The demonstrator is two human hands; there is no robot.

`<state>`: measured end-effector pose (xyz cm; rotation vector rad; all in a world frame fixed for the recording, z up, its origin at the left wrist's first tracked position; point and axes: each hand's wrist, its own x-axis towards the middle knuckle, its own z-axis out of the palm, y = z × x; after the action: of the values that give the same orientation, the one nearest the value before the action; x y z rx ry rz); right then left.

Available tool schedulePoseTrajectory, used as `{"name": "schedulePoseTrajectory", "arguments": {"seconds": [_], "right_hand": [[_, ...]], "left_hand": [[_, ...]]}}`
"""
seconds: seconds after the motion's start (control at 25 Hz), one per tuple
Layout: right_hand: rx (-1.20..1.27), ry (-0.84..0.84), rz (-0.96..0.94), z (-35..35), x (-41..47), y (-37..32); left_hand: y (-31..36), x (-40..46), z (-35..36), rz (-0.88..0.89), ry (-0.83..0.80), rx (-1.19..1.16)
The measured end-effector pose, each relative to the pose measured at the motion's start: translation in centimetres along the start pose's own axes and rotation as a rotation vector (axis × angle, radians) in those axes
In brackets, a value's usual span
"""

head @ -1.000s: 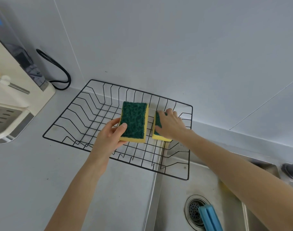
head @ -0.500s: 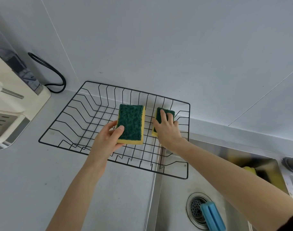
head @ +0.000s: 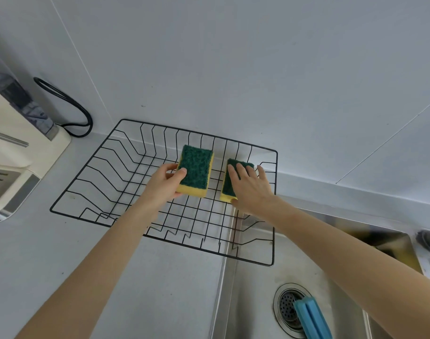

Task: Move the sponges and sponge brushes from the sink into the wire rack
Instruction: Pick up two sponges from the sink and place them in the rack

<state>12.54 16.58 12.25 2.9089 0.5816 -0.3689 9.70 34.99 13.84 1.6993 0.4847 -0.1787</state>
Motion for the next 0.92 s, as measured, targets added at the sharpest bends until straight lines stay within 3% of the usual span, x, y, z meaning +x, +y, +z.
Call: {"name": "schedulePoseTrajectory", "arguments": {"seconds": [0.24, 0.4, 0.92], "right_hand": [[0.041, 0.053, -0.019, 0.3, -0.6, 0.8], [0.044, 0.063, -0.034, 0.5, -0.5, 0.9], [0.125, 0.124, -0.023, 1.0, -0.3, 1.1]], "left_hand": [[-0.6, 2.8, 2.6, -0.139, -0.017, -0.038], [-1.2, 3.5, 3.9, -0.063, 0.051, 0.176], [-2.3, 3.9, 4.7, -0.022, 0.028, 0.291]]}}
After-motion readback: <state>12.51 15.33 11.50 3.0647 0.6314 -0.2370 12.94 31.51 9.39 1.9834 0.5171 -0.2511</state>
